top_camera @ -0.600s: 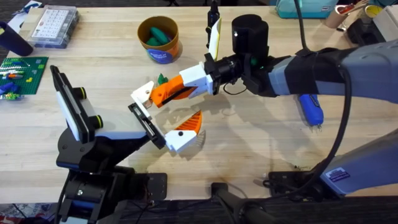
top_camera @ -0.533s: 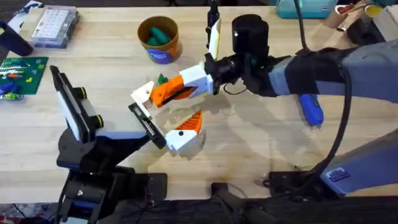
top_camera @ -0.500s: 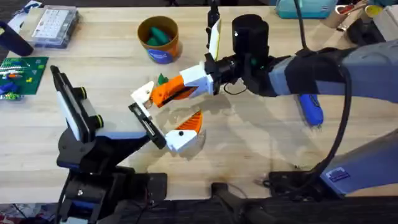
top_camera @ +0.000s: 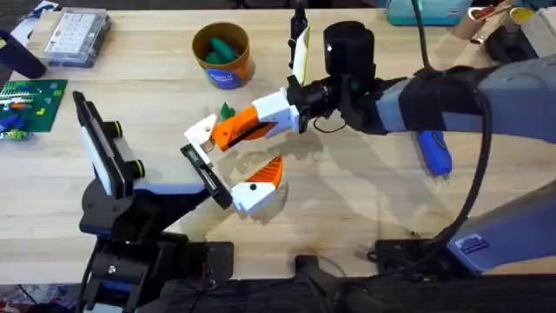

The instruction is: Pick up the gripper from the table and insert it into the empty holder that is missing its gripper. Then pick up a screw, insert it into the mounting hole, and use the screwdriver to tighten it. Finally, clean up the table by picking up the vegetable and placing it into the bucket.

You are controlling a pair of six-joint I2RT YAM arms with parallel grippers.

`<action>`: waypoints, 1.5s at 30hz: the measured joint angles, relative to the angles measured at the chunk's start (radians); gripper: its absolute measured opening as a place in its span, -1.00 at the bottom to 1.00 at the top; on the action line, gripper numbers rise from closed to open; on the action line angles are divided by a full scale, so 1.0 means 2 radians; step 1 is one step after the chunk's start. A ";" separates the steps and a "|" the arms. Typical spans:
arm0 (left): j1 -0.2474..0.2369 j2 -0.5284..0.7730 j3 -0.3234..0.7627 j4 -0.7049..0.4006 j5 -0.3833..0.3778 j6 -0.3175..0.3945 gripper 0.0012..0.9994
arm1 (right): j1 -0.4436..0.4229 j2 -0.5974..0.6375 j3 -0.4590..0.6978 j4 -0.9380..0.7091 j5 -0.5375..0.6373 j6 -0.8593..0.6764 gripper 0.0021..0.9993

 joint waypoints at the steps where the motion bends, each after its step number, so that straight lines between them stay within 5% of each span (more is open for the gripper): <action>1: 0.000 0.000 0.000 0.000 0.001 -0.001 0.97 | 0.000 0.001 0.000 0.000 -0.002 -0.001 -0.98; 45: 0.005 0.005 0.000 -0.001 0.011 -0.013 0.97 | 0.027 0.026 0.012 0.050 0.046 0.075 -0.98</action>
